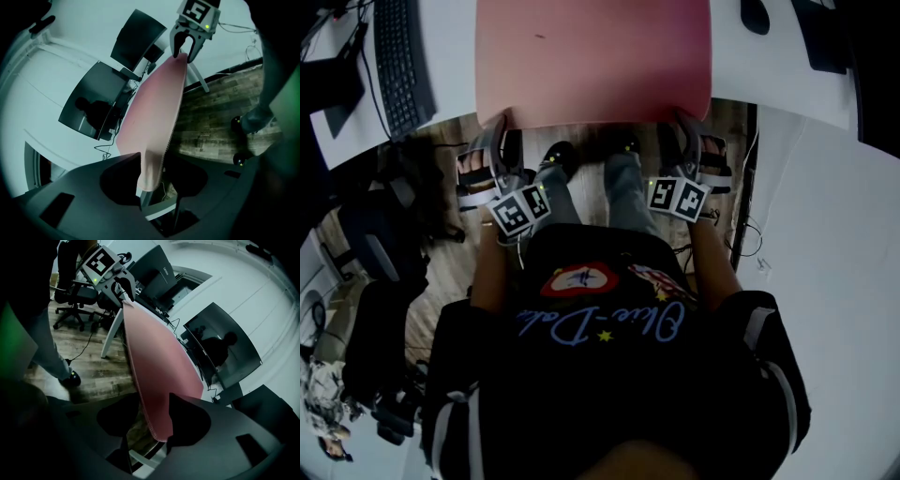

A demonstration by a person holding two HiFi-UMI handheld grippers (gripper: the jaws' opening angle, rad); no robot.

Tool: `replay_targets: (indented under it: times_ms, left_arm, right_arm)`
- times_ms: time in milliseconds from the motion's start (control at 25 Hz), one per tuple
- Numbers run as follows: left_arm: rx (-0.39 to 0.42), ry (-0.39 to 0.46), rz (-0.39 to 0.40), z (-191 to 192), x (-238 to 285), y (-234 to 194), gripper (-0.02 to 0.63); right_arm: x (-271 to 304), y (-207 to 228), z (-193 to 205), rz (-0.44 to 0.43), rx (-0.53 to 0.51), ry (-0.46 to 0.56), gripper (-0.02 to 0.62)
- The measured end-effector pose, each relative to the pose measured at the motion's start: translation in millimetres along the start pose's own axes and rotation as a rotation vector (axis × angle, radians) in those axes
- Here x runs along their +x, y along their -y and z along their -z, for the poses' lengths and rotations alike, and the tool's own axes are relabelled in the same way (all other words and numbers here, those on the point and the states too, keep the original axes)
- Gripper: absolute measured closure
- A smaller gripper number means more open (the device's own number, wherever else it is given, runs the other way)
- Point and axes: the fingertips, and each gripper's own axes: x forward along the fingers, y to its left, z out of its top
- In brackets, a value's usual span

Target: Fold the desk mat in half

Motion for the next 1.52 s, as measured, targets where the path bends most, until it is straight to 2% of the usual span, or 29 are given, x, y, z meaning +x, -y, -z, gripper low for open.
replay_targets:
  times_ms: [120, 280, 360, 600, 840, 1160, 1520]
  left_arm:
    - [0.01, 0.021, -0.031, -4, -7, -4, 0.561]
    - [0.018, 0.028, -0.059, -7, -10, -13, 0.582]
    - [0.009, 0.035, -0.063, -10, -12, -19, 0.586]
    - [-0.013, 0.051, -0.05, -15, -18, -36, 0.591]
    - [-0.037, 0.062, -0.068, -25, -21, -63, 0.591]
    - [-0.073, 0.031, -0.107, -39, -27, -95, 0.591]
    - [-0.107, -0.032, -0.134, -48, -39, -96, 0.591]
  right_arm:
    - [-8, 0, -3, -0.005, -0.006, 0.014, 0.435]
    - [-20, -1, -9, -0.001, -0.021, 0.038, 0.563]
    - [-24, 4, -11, 0.009, -0.001, 0.046, 0.58]
    - [-37, 33, -23, 0.015, 0.02, 0.091, 0.584]
    - [-38, 75, -38, 0.06, 0.006, 0.147, 0.584]
    - [-36, 130, -55, 0.106, -0.027, 0.239, 0.584]
    - [-38, 152, -59, 0.064, -0.086, 0.328, 0.584]
